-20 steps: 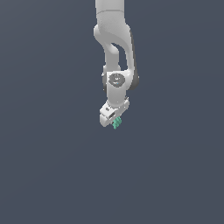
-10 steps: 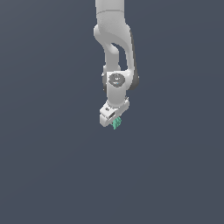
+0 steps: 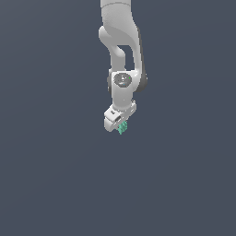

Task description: Pick up the object and move it to a goal position.

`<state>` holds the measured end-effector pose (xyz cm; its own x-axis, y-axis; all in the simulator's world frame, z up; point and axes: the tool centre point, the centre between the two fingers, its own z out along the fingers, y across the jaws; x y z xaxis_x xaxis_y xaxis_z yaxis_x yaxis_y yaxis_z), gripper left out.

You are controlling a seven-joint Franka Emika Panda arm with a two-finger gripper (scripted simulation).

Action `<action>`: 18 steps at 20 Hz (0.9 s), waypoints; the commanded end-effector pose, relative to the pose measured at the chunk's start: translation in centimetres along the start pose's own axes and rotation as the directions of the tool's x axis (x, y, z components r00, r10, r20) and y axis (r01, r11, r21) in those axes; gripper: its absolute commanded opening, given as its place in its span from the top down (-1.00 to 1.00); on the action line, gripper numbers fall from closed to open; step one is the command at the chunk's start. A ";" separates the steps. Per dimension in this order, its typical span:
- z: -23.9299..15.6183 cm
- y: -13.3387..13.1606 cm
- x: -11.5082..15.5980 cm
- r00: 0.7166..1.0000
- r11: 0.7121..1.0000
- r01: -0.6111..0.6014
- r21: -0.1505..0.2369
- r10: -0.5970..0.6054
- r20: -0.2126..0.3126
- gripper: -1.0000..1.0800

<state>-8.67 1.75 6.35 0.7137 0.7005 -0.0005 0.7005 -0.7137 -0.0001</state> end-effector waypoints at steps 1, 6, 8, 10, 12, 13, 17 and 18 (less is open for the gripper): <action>-1.3 0.1 0.0 1.000 1.000 0.000 -0.001 0.000 -0.001 1.00; -5.0 0.5 0.1 1.000 1.000 0.001 0.000 -0.001 -0.001 1.00; -6.9 0.6 0.1 1.000 1.000 0.001 0.000 -0.001 -0.001 1.00; -8.9 0.8 0.1 1.000 1.000 0.001 0.000 -0.001 -0.001 1.00; -11.0 1.0 0.2 1.000 1.000 0.001 0.001 -0.001 -0.001 1.00; -12.1 1.1 0.2 1.000 1.000 0.001 0.001 -0.001 -0.002 1.00; -16.2 1.5 0.3 1.000 1.000 0.002 0.001 -0.002 -0.002 1.00; -17.2 1.6 0.4 1.000 1.000 0.002 0.001 -0.002 -0.002 1.00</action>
<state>-7.34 0.91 21.97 0.7128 0.7014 0.0019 0.7014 -0.7128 -0.0003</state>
